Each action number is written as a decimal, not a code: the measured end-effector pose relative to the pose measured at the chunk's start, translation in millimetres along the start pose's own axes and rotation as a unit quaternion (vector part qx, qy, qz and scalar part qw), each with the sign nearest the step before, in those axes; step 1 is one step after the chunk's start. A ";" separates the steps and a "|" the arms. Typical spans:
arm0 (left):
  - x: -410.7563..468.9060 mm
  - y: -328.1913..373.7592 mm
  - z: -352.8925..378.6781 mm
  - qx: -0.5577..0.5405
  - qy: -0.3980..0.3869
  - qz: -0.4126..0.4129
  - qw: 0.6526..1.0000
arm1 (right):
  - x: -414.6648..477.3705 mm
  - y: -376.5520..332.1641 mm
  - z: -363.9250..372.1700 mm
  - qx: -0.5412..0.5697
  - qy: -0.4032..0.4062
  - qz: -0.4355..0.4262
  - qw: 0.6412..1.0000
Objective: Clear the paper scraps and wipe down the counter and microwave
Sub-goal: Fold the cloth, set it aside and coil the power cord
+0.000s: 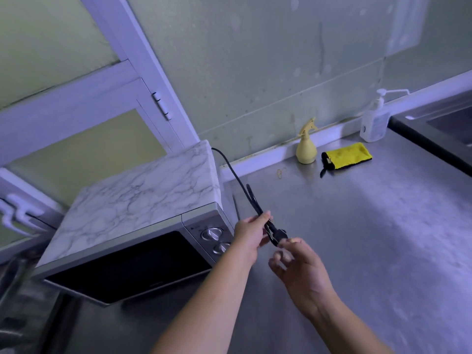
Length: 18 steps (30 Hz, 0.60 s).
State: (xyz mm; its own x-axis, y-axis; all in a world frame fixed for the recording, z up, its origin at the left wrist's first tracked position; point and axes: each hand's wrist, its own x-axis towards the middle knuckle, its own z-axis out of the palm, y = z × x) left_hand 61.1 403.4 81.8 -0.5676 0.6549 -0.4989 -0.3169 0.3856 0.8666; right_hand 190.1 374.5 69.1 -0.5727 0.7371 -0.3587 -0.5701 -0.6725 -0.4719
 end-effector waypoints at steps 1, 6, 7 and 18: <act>-1.0 -0.9 4.4 -0.018 0.004 -0.004 1.000 | -1.1 5.4 -4.6 -0.018 0.004 0.015 1.000; -5.1 -8.7 7.8 -0.002 0.010 -0.018 1.000 | -7.8 21.5 -45.3 -0.196 0.106 -0.018 0.975; -7.0 -11.7 4.8 0.012 0.006 -0.024 1.000 | -6.6 19.3 -53.1 -0.232 0.130 -0.044 0.963; -23.8 -5.0 -20.6 0.096 -0.076 -0.037 0.992 | 51.0 -40.5 -47.6 -0.278 0.212 -0.145 0.926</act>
State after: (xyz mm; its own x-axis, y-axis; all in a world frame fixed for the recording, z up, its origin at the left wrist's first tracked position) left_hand 60.6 372.5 89.5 -0.4223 0.7049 -0.5699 -0.1953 0.5432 0.8166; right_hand 212.1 442.5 31.5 -0.0934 0.9203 -0.3800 -0.2046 -0.3912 -0.8973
